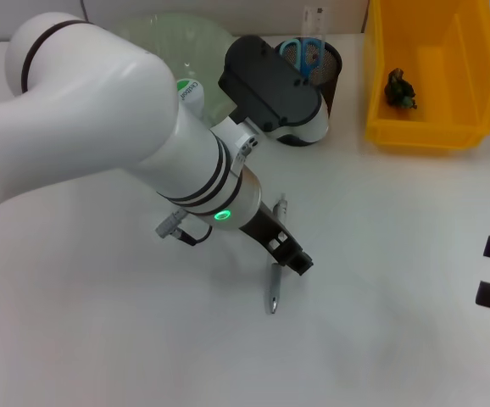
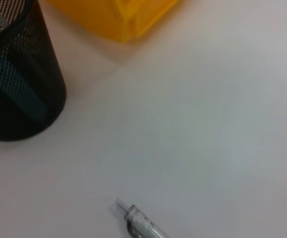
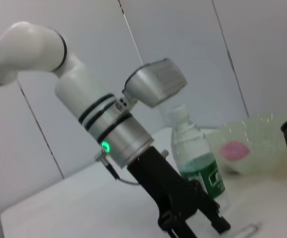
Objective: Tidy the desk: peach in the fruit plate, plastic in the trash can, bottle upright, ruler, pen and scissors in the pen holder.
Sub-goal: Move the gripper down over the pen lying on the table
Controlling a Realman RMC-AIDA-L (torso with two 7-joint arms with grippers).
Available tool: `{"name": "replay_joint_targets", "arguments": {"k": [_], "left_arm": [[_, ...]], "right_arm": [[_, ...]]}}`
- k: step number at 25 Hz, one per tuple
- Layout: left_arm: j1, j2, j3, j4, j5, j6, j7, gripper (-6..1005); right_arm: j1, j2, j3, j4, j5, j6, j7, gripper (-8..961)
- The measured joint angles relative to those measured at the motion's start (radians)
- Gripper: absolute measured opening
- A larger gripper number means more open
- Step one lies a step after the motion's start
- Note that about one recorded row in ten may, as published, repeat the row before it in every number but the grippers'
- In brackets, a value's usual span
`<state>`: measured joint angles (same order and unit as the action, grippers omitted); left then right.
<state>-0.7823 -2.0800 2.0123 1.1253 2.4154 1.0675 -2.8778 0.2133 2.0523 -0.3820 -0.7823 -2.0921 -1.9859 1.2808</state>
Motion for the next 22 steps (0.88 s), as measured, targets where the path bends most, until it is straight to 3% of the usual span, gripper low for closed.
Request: {"name": "replay_joint_targets", "arguments": {"k": [5,22], "left_arm": [[0.000,0.000,-0.006,-0.015,-0.017,0.001,0.000,799],[-0.001,0.000,-0.012,-0.042,-0.032,-0.009,0.000,770]], "right_arm": [[-0.011,-0.001,0.006,-0.050,-0.026,-0.006,-0.060,746],[-0.007,-0.001,0.017,-0.047,-0.028,0.007,-0.088,743]]}}
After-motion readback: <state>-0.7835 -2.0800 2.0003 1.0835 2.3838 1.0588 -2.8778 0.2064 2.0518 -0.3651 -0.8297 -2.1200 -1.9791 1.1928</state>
